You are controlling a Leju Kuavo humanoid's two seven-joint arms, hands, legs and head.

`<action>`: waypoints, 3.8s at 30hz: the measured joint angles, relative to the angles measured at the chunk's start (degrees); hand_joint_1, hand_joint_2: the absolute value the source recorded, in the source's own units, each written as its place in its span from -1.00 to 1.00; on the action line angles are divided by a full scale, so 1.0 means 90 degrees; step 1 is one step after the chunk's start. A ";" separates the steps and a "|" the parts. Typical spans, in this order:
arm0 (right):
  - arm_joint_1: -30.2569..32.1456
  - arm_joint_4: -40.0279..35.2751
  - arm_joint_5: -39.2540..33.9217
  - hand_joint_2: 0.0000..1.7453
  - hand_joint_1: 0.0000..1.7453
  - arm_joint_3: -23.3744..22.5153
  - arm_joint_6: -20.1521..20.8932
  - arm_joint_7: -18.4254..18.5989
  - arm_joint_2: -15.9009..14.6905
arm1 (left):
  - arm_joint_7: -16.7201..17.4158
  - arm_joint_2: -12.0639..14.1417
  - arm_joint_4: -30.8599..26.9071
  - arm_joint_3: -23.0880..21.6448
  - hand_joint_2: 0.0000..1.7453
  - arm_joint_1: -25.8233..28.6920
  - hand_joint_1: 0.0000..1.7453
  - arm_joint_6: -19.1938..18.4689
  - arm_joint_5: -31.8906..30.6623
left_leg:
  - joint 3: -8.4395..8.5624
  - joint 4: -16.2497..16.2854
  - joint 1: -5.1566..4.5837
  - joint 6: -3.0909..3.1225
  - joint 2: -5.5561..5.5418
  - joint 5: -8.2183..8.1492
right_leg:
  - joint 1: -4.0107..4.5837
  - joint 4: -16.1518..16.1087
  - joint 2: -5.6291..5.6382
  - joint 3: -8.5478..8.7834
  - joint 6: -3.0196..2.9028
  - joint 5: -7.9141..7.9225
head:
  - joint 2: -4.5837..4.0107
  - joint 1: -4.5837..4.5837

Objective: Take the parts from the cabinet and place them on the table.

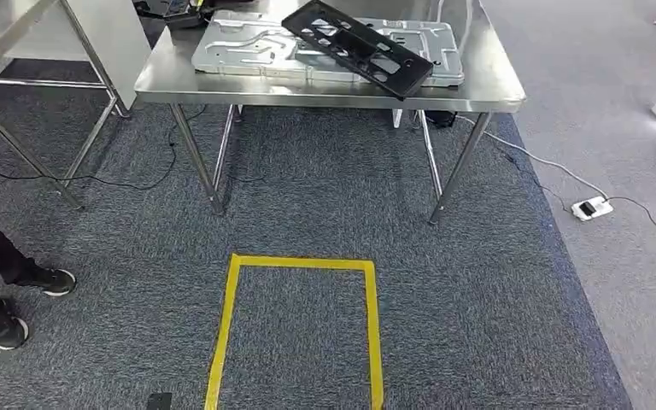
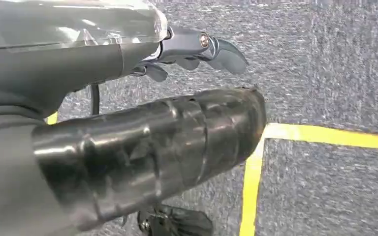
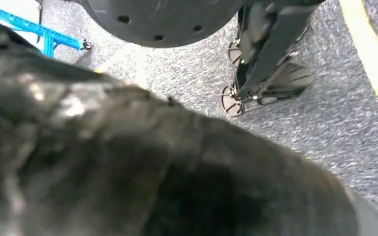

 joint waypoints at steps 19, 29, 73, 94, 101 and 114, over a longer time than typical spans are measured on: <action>-0.0049 0.0027 0.0131 -1.00 -1.00 0.0075 0.0053 0.0000 0.0019 | -0.0007 0.0012 0.0000 0.0058 -1.00 0.0007 -1.00 -0.0002 -0.0002 | 0.0720 -0.0127 0.0076 -0.0371 -0.0087 -0.0505 | 0.0038 -0.1010 -0.0059 -0.0125 -0.0163 0.0693 | 0.0000 -0.0015; -0.0036 0.0039 0.0202 -1.00 -1.00 0.0102 0.0102 0.0051 0.0019 | -0.0022 0.0012 0.0000 0.0105 -1.00 -0.0003 -1.00 0.0002 0.0017 | 0.0205 -0.0083 0.0038 -0.0037 -0.0004 -0.0112 | 0.0008 0.0787 -0.0024 -0.0554 0.0026 -0.0263 | -0.0002 -0.0010; -0.0005 0.0046 0.0352 -1.00 -1.00 0.0160 0.0126 0.0240 0.0039 | -0.0095 0.0000 0.0000 0.0151 -1.00 0.0033 -1.00 -0.0039 0.0034 | -0.0488 0.1856 0.0083 -0.0396 -0.0012 -0.1247 | 0.0068 -0.1051 0.0072 0.0162 -0.0389 0.0442 | 0.0000 -0.0024; 0.0003 0.0049 0.0440 -1.00 -1.00 0.0160 0.0134 0.0340 0.0085 | -0.0097 0.0010 0.0000 0.0163 -1.00 0.0033 -1.00 -0.0046 0.0024 | 0.0425 -0.0056 0.0065 -0.0224 0.0445 -0.0289 | 0.0020 -0.0979 -0.0484 0.0167 -0.0060 0.0429 | 0.0000 0.0002; 0.0003 0.0049 0.0444 -1.00 -1.00 0.0160 0.0131 0.0347 0.0085 | -0.0112 0.0005 0.0000 0.0165 -1.00 0.0013 -1.00 -0.0051 0.0027 | 0.0154 0.0692 0.0130 -0.0430 0.0060 -0.0882 | 0.0007 -0.1074 -0.0066 0.0083 -0.0314 0.0560 | 0.0000 -0.0002; 0.0041 0.0056 0.0491 -1.00 -1.00 0.0160 0.0214 0.0442 0.0095 | -0.0153 0.0029 0.0000 0.0209 -1.00 0.0032 -1.00 -0.0109 0.0037 | 0.0451 -0.0096 0.0154 -0.0140 -0.0294 -0.0248 | 0.0056 -0.0926 0.0691 -0.0102 -0.0119 0.0643 | 0.0000 0.0002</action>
